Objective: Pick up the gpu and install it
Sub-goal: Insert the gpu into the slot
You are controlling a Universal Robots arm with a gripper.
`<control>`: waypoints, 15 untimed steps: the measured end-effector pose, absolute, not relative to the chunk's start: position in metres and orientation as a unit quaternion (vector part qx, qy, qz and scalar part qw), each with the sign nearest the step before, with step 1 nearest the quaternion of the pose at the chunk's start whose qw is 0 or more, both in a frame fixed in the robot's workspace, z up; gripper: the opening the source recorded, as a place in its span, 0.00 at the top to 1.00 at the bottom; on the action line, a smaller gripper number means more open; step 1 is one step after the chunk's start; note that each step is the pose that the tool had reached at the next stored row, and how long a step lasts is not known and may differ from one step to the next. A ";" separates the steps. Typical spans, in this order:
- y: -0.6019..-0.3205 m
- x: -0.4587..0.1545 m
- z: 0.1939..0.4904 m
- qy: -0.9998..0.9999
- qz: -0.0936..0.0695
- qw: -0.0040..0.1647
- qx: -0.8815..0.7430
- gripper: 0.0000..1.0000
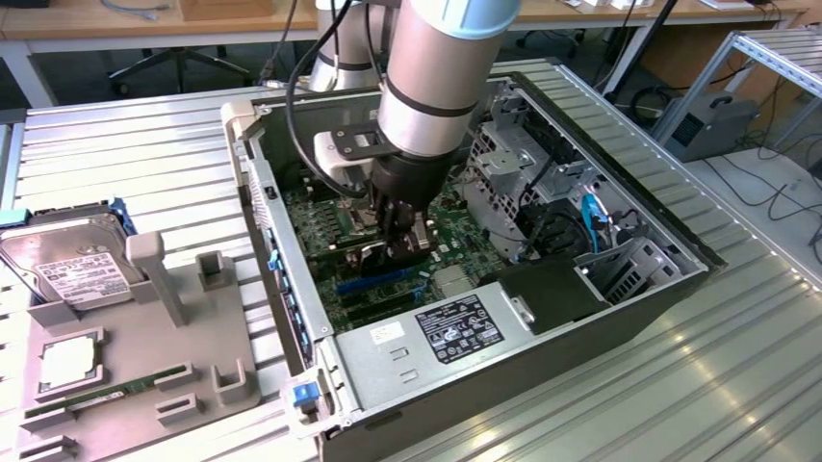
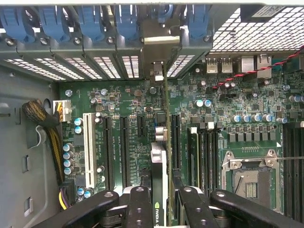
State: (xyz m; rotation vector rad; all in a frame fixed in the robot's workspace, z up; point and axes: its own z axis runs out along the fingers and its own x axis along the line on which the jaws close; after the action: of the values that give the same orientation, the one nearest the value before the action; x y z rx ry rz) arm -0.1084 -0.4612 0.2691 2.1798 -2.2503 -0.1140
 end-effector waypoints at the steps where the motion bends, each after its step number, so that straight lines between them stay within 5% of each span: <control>1: -0.461 -0.108 0.269 -0.718 -0.036 0.003 0.695 0.73; 15: -0.461 -0.111 0.269 -0.718 -0.033 -0.006 0.696 0.73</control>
State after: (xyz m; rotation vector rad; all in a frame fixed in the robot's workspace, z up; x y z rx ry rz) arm -0.1106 -0.4612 0.2688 2.1933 -2.2629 -0.1038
